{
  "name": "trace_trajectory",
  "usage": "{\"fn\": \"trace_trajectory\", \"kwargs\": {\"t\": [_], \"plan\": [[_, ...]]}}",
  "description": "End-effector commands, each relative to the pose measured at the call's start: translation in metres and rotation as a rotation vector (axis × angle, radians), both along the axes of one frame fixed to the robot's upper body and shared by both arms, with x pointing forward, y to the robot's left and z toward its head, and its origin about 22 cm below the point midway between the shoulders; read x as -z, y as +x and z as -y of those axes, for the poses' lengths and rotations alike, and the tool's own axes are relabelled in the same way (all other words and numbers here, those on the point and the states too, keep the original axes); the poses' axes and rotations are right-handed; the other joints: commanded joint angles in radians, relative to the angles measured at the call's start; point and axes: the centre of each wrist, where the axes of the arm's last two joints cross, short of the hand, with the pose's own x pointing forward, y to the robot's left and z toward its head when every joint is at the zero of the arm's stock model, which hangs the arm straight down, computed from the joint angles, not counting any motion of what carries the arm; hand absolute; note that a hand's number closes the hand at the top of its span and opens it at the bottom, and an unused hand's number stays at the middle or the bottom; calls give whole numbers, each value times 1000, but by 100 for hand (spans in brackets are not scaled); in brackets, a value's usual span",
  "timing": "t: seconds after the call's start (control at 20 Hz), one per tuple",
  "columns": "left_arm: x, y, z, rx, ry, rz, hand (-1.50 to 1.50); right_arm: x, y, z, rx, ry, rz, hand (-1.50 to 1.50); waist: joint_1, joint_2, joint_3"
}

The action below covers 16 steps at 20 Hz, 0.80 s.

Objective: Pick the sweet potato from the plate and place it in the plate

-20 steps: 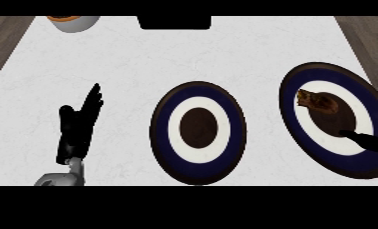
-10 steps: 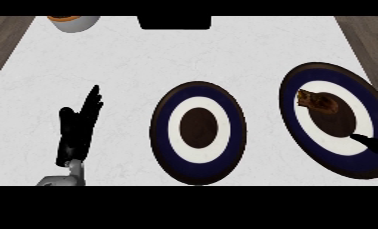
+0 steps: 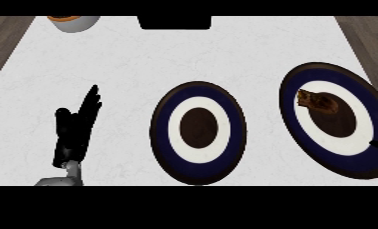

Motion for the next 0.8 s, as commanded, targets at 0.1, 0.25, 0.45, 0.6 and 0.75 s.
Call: {"fn": "trace_trajectory", "kwargs": {"t": [0.1, 0.25, 0.45, 0.6, 0.75], "plan": [[-9, 7, 8, 12, 1, 7, 0, 2, -19, 31, 38, 21, 50, -150, 1, 1, 0], [-4, 19, -13, -15, -6, -2, 0, 3, -20, 29, 53, 13, 33, -150, -1, 0, 0], [8, 13, -3, -2, 8, 2, 0, -1, -22, 35, 148, 0, 38, -150, -2, 0, 0], [15, -5, -8, 1, 12, 1, 0, 1, -24, 51, 158, 23, 59, -150, 5, 1, 1], [-4, 18, 5, -14, 8, 6, 0, -10, -33, 65, 159, 6, 51, -150, 2, 1, 1]]}}
